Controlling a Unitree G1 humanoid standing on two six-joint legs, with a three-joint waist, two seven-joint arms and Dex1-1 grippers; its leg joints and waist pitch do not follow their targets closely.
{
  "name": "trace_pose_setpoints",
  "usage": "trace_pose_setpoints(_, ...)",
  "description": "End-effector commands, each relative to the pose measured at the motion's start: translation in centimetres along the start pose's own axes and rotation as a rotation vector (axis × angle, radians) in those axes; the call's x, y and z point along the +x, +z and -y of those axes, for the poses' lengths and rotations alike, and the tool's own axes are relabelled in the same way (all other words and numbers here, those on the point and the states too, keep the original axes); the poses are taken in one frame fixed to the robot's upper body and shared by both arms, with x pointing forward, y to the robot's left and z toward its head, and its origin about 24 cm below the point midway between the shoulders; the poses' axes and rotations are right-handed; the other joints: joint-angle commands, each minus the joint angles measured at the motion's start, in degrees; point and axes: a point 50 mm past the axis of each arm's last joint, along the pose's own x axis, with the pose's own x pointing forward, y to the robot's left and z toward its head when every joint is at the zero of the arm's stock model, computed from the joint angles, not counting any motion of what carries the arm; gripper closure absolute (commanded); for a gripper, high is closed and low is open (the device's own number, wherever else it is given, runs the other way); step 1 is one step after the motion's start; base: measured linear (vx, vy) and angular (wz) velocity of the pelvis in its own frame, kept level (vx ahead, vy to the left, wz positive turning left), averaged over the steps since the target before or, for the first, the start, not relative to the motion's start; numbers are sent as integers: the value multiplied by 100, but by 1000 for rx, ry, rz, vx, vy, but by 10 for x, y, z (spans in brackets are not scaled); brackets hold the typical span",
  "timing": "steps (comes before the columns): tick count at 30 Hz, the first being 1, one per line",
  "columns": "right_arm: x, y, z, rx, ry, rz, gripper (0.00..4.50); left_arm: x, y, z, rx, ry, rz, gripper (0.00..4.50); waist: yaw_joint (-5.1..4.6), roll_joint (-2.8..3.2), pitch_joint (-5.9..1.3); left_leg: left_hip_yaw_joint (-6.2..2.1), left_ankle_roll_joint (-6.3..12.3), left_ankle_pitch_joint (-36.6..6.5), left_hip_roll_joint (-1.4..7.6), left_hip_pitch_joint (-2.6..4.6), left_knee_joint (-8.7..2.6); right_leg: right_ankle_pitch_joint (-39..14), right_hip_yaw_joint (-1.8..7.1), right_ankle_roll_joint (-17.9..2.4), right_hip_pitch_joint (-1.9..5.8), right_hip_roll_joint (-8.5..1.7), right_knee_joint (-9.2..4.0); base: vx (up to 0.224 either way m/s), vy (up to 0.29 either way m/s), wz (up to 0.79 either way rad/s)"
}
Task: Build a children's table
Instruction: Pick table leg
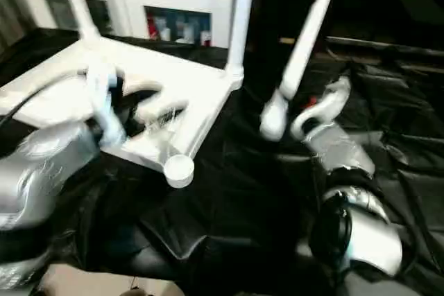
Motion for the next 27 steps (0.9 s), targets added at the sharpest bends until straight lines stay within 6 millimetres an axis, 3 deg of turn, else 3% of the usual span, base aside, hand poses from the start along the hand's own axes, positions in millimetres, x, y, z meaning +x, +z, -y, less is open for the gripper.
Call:
trace_pose_setpoints(1, -2, 12, -19, 46, 187, 49, 260, 5, 3, -3, -86, 5, 16, 0, 47, -6, -490, 111, 368, -590, -91, -28, -304, -422, 198, -1268, 461, -277, -427, 0, 0, 0)
trace_pose_setpoints(3, -6, 13, -31, 69, 314, 39, 260, 12, 6, -2, -126, -26, 20, 0, 78, -11, -477, 111, 380, -649, -88, -17, -317, -828, 188, -1173, 451, -294, -485, 0, 0, 0)
trace_pose_setpoints(4, -8, 8, -43, 82, 427, 2, 261, 19, 12, 3, -167, -82, 35, 0, 85, -56, -472, 118, 382, -663, -91, -10, -320, -932, 183, -1134, 450, -292, -500, 0, 0, 0)
trace_pose_setpoints(5, -8, 8, -43, 82, 427, 2, 261, 19, 12, 3, -167, -82, 35, 0, 133, -18, -482, 114, 371, -652, -78, 8, -317, -1047, 191, -1086, 437, -316, -509, 0, 0, 0)
trace_pose_setpoints(6, -9, 0, -55, 79, 525, -69, 261, 26, 20, 9, -219, -146, 55, 0, 131, -27, -472, 108, 337, -611, -85, -15, -329, -1133, 180, -1039, 447, -312, -520, 0, 0, 0)
trace_pose_setpoints(7, -10, -3, -59, 76, 550, -92, 261, 28, 23, 11, -235, -164, 61, 0, 160, -16, -475, 120, 332, -622, -87, 11, -318, -1175, 186, -1011, 423, -310, -538, 0, 0, 0)
trace_pose_setpoints(8, -10, -6, -61, 70, 568, -118, 261, 29, 25, 12, -252, -183, 68, 0, 148, -28, -473, 92, 300, -608, -71, -24, -340, -1207, 174, -1010, 448, -327, -523, 0, 0, 0)
trace_pose_setpoints(10, -13, -12, -64, 63, 604, -167, 261, 32, 28, 14, -273, -206, 73, 0, 153, -33, -466, 95, 241, -647, -67, -15, -337, -1344, 172, -985, 423, -341, -540, 0, 0, 0)
trace_pose_setpoints(13, -17, -23, -72, 59, 651, -266, 261, 36, 31, 18, -305, -245, 69, 0, 217, -29, -459, 100, 232, -620, -74, -9, -339, -1535, 180, -798, 421, -330, -576, 0, 0, 0)
trace_pose_setpoints(14, -19, -35, -80, 47, 686, -358, 261, 38, 33, 23, -335, -293, 66, 0, 232, -14, -472, 90, 210, -583, -66, -17, -343, -1488, 181, -786, 422, -334, -563, 0, 0, 0)
trace_pose_setpoints(17, -20, -48, -82, 40, 690, -435, 261, 39, 34, 28, -367, -354, 58, 0, 256, 23, -491, 75, 155, -583, -51, -2, -353, -1314, 172, -823, 410, -331, -551, 0, 0, 0)
trace_pose_setpoints(19, -21, -53, -81, 32, 684, -465, 261, 39, 33, 30, -375, -374, 51, 0, 259, -19, -488, 82, 121, -584, -46, -10, -359, -1181, 175, -894, 411, -337, -547, 0, 0, 0)
trace_pose_setpoints(21, -21, -55, -81, 24, 681, -481, 261, 40, 32, 30, -377, -376, 46, 0, 258, 3, -484, 77, 114, -601, -43, -8, -362, -1106, 182, -915, 412, -341, -535, 0, 0, 0)
trace_pose_setpoints(22, -21, -60, -81, 8, 682, -515, 261, 42, 29, 30, -376, -362, 32, 0, 270, -31, -489, 80, 131, -578, -42, -7, -361, -1083, 183, -915, 420, -348, -530, 0, 0, 0)
trace_pose_setpoints(25, -21, -66, -81, -14, 681, -547, 261, 44, 24, 30, -378, -337, 11, 0, 283, -45, -481, 79, 115, -586, -38, -24, -371, -1144, 188, -853, 430, -362, -540, 0, 0, 0)
trace_pose_setpoints(27, -13, -75, -80, -120, 626, -571, 261, 43, 23, 30, -397, -326, 8, 0, 291, 16, -472, 73, 52, -636, -39, -25, -370, -1258, 186, -793, 410, -368, -552, 0, 0, 0)
